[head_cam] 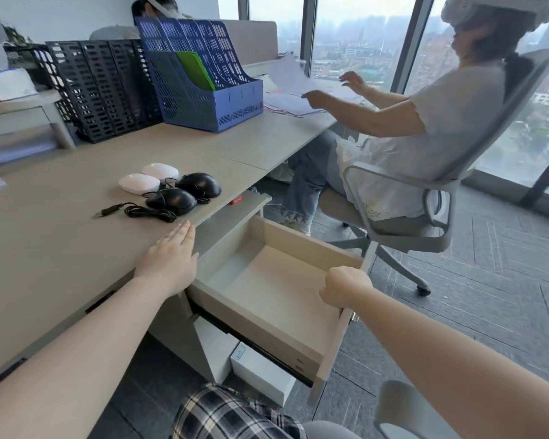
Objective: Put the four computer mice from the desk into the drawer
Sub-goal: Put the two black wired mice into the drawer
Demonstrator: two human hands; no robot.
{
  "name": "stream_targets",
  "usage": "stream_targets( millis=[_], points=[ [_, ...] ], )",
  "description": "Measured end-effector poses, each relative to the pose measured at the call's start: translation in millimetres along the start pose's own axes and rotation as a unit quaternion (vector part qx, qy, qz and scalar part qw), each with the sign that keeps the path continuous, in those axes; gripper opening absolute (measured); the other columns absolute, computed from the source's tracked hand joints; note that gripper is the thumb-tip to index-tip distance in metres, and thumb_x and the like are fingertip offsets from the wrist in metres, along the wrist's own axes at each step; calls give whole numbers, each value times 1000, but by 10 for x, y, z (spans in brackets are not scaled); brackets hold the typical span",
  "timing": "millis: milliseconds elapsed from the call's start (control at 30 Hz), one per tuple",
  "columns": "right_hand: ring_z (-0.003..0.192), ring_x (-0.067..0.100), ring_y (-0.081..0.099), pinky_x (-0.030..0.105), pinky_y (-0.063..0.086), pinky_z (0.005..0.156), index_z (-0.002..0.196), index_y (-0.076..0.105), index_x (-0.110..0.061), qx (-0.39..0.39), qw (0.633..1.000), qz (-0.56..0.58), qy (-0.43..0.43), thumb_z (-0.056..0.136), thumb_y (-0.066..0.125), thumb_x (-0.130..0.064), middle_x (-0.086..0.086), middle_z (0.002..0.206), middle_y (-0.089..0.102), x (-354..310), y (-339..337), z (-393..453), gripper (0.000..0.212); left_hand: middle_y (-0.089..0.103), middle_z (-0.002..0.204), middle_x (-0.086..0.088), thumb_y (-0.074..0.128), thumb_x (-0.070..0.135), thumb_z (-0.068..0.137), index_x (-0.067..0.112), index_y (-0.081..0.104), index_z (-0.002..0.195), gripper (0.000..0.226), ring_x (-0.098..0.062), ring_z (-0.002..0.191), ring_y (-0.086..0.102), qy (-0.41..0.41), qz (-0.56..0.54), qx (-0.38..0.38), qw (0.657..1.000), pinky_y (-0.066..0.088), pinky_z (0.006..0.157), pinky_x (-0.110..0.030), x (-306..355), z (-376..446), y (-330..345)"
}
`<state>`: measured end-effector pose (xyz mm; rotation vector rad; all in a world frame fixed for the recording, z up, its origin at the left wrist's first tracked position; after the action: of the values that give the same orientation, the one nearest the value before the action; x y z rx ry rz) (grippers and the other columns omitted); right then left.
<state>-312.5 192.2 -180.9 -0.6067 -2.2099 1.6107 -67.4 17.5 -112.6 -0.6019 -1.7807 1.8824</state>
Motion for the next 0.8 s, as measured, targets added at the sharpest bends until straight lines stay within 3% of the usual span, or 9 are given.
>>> stream_targets(
  millis=[100, 200, 300, 400, 533, 667, 800],
  points=[
    [73, 28, 55, 31, 48, 65, 75, 55, -9, 2, 1000, 2, 16, 88, 46, -24, 5, 78, 56, 51, 31, -18, 22, 2, 160, -4, 32, 28, 100, 8, 7, 150, 59, -15, 147, 4, 2, -11, 10, 1000, 11, 119, -33, 5, -20, -11],
    [72, 27, 54, 30, 44, 68, 68, 52, -10, 10, 1000, -9, 23, 89, 44, -23, 2, 68, 51, 27, 63, -12, 26, 4, 160, -5, 32, 27, 100, 7, 8, 150, 59, -16, 147, 5, 10, -22, 16, 1000, 10, 119, -33, 18, -38, -25],
    [79, 28, 58, 31, 42, 70, 81, 59, -10, 14, 1000, -5, 21, 90, 43, -22, 4, 81, 57, -54, 54, 52, 23, 9, 160, -6, 33, 26, 100, 7, 13, 149, 57, -16, 146, 10, 15, -35, 18, 999, 13, 118, -33, 4, -24, -57],
    [88, 31, 62, 31, 45, 67, 96, 65, -6, 15, 999, 29, 7, 89, 42, -22, 9, 94, 61, -239, -16, 196, 29, 29, 155, -6, 36, 25, 99, 9, 29, 145, 50, -19, 142, 26, 14, -58, 35, 998, 26, 113, -36, -14, 13, -164],
    [99, 32, 62, 31, 43, 68, 101, 65, -6, 47, 997, 41, -51, 89, 40, -25, 11, 108, 64, -694, -272, 455, 33, 55, 133, -10, 46, 24, 95, 8, 51, 130, 38, -31, 120, 49, -14, -88, 109, 990, 44, 92, -44, -140, 132, -401],
    [100, 31, 61, 31, 44, 69, 100, 65, -11, 55, 993, 58, -85, 88, 41, -25, 8, 102, 62, -1086, -548, 742, 30, 48, 137, -8, 56, 40, 88, 14, 46, 133, 53, -32, 121, 44, -80, -93, 146, 982, 46, 86, -44, -401, 316, -466],
    [93, 31, 62, 31, 42, 64, 92, 64, -8, 83, 988, 82, -105, 87, 41, -18, 8, 96, 63, -1401, -839, 962, 26, 24, 151, -5, 54, 69, 74, 26, 29, 142, 84, -29, 137, 22, -138, -97, 131, 977, 40, 101, -48, -638, 480, -348]
  ],
)
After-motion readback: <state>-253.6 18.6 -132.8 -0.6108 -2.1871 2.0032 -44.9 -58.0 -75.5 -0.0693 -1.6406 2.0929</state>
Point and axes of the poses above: each hand's wrist, its own z-axis towards the middle knuckle, its own y-axis out of the palm, x = y × z, the point moved 8 cm from there along z, towards the middle knuckle
